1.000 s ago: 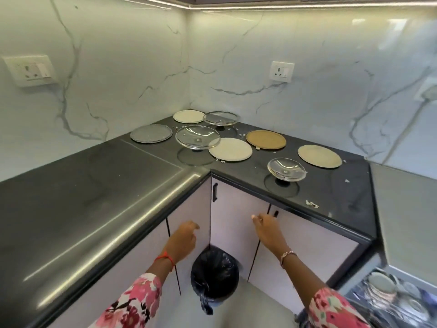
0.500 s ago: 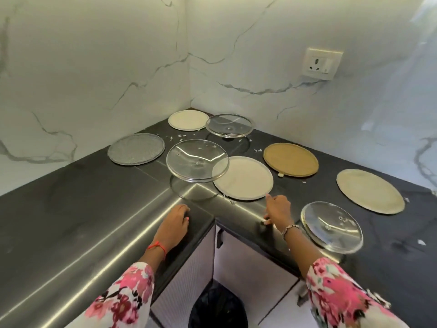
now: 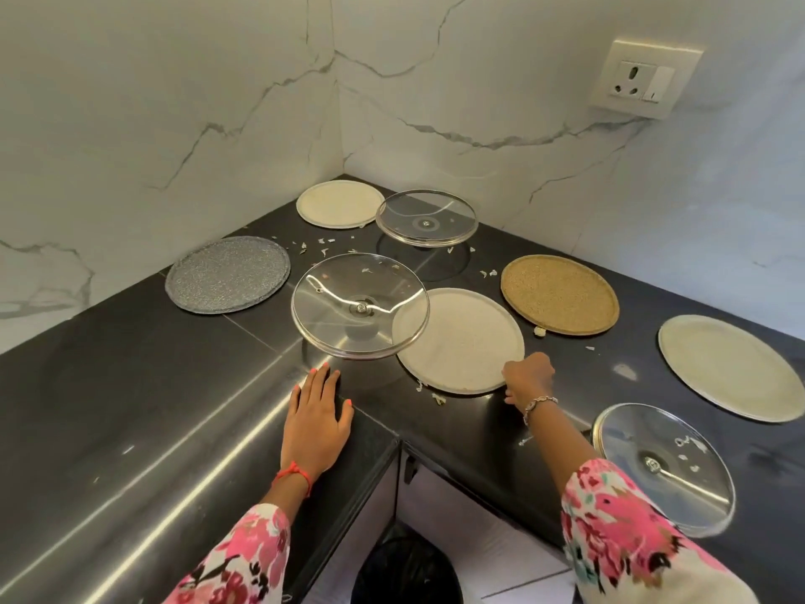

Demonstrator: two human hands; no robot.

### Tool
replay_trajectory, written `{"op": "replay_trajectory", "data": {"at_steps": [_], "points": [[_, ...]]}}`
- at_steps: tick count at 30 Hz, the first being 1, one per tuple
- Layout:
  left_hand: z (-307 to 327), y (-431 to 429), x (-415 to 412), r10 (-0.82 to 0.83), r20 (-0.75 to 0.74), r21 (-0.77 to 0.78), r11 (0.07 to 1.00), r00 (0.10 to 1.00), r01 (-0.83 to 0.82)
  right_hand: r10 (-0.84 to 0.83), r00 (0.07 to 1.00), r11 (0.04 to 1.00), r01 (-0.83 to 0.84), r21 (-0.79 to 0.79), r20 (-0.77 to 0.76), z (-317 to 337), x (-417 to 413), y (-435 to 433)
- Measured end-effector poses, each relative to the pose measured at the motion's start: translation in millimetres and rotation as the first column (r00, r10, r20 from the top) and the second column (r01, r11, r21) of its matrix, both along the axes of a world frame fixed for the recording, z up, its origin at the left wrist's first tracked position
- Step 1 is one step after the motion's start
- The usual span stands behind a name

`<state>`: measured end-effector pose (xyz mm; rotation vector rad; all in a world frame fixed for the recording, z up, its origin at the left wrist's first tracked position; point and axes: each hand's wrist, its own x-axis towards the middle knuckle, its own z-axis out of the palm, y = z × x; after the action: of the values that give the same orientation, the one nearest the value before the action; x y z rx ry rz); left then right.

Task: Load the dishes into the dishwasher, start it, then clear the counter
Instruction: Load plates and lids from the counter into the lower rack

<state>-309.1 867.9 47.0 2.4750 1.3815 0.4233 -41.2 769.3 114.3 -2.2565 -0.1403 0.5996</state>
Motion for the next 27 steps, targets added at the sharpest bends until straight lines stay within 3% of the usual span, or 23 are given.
{"op": "replay_trajectory", "data": {"at_steps": [6,12,18,24,27], "points": [[0,-1,-1,0.002,0.022,-0.007,1.000,1.000,-0.002,-0.143,0.970,0.962,0.182,0.202,-0.196,11,7,0],[2,-4,-2,-0.002,0.045,-0.026,1.000,0.999,0.003,-0.305,0.939,0.880,0.342,0.329,-0.159,21,18,-12],[2,-17,-11,-0.012,0.085,-0.031,0.999,0.996,0.014,-0.327,0.915,0.812,0.400,0.426,-0.237,38,18,-30],[-2,-73,-39,-0.026,0.100,0.005,1.000,0.995,0.026,-0.306,0.880,0.722,0.464,0.513,-0.364,46,-16,-74],[-2,-109,-59,-0.043,0.110,0.007,0.999,0.993,0.042,-0.292,0.887,0.716,0.451,0.534,-0.358,46,-44,-110]]}}
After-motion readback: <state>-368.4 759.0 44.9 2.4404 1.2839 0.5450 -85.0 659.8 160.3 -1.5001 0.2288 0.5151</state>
